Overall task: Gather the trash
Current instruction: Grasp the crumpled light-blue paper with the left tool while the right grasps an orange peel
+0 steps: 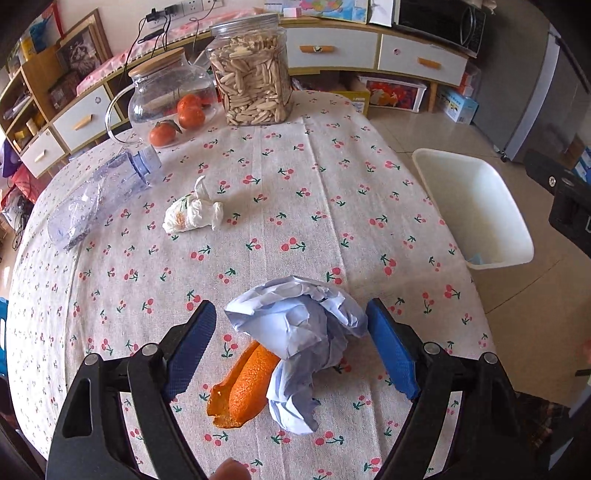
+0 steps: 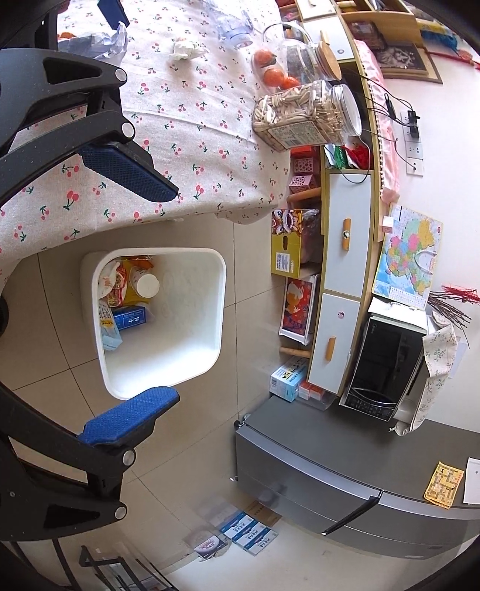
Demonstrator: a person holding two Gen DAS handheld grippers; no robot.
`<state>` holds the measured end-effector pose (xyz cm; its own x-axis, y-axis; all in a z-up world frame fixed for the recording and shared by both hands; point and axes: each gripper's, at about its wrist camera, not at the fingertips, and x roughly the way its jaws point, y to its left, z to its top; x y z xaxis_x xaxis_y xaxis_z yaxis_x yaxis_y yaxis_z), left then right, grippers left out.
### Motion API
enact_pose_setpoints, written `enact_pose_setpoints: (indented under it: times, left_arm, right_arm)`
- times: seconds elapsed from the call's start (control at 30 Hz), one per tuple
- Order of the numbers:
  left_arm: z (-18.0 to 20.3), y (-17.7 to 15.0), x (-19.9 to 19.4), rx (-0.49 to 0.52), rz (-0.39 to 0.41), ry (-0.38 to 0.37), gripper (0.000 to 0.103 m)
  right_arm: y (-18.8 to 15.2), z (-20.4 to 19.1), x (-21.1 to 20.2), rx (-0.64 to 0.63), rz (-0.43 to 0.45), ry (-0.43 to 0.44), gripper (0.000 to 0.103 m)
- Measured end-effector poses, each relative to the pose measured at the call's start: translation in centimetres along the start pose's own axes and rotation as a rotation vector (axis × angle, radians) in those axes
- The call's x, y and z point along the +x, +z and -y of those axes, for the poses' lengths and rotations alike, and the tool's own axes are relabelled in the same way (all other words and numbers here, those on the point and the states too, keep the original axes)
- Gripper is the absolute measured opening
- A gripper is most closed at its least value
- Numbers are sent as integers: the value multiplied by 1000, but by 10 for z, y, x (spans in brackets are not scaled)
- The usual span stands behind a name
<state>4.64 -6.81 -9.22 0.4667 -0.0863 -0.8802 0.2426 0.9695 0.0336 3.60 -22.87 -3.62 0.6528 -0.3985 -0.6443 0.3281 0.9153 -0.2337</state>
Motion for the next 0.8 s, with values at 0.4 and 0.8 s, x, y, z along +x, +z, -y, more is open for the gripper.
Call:
enact_pose_setpoints:
  times: [0.4, 0.8]
  left_arm:
    - [-44, 8, -39, -120, 114, -84, 62]
    - [-130, -1, -68, -309, 169, 70, 63]
  right_arm:
    - [0, -32, -1, -40, -32, 88, 96]
    - [-37, -126, -3, -64, -371, 494, 96]
